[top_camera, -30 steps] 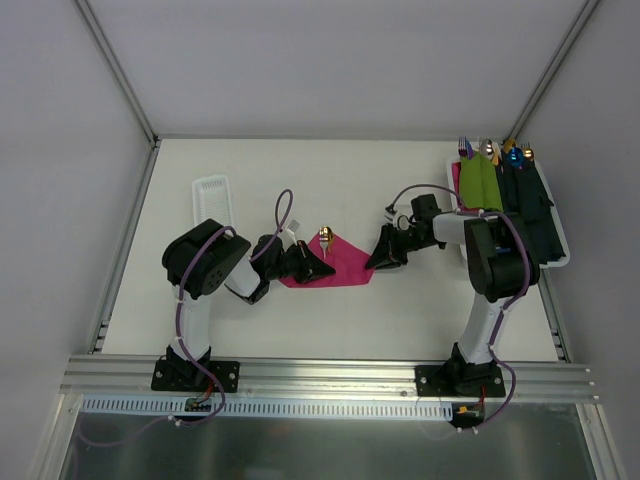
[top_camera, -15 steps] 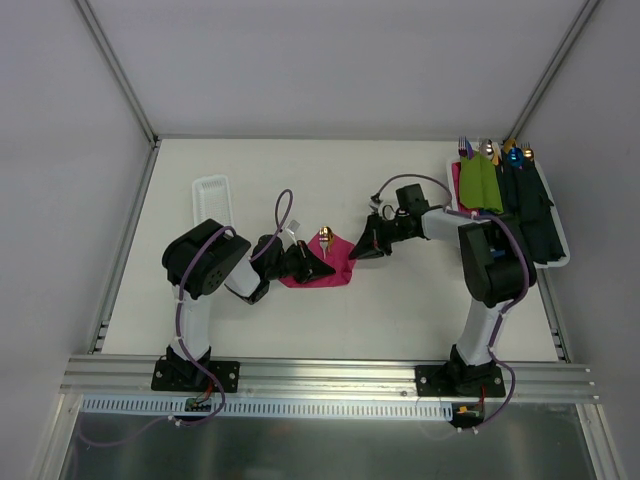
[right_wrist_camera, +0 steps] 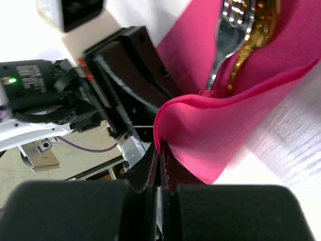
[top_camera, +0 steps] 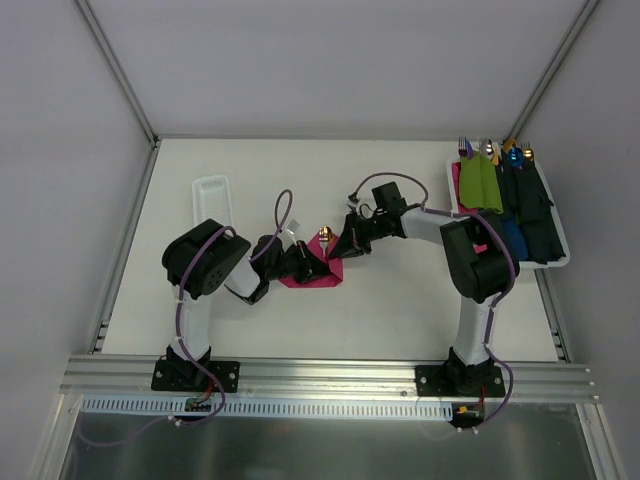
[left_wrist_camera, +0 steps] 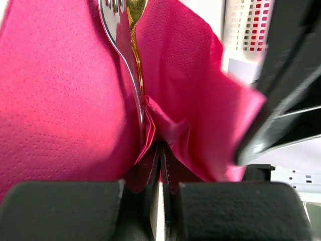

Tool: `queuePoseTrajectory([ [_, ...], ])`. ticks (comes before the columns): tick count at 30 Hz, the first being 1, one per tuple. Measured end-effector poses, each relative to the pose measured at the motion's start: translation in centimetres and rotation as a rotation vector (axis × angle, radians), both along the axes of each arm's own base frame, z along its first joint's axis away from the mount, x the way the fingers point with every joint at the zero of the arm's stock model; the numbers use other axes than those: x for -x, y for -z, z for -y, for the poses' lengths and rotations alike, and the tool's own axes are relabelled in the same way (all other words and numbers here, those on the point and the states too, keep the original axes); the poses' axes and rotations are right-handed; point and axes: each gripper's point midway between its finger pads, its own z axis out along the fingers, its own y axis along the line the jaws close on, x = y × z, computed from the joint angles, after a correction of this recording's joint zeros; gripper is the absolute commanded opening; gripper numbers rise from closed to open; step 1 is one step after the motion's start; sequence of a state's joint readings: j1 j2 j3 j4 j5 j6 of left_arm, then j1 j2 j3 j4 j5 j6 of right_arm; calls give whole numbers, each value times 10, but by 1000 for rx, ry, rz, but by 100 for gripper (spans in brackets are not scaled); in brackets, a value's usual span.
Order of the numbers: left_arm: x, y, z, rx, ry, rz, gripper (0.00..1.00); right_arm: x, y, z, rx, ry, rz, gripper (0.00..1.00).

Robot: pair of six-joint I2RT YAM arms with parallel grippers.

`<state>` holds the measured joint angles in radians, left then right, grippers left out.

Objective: Place the utensils on the paper napkin and roll it up

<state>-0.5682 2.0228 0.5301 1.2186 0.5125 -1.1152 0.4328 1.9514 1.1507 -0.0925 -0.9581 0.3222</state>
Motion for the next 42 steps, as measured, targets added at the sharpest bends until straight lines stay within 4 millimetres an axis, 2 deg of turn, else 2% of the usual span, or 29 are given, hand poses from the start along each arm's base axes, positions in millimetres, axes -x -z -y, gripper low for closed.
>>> queuePoseTrajectory([
  [6, 0, 0, 0, 0, 0, 0, 0, 8, 20, -7, 24, -14, -61, 0],
  [20, 1, 0, -1, -1, -1, 1, 0, 1, 2, -21, -43, -1, -45, 0],
  [42, 21, -8, -20, -48, -19, 4, 0, 2, 4, -23, -42, -4, -52, 0],
])
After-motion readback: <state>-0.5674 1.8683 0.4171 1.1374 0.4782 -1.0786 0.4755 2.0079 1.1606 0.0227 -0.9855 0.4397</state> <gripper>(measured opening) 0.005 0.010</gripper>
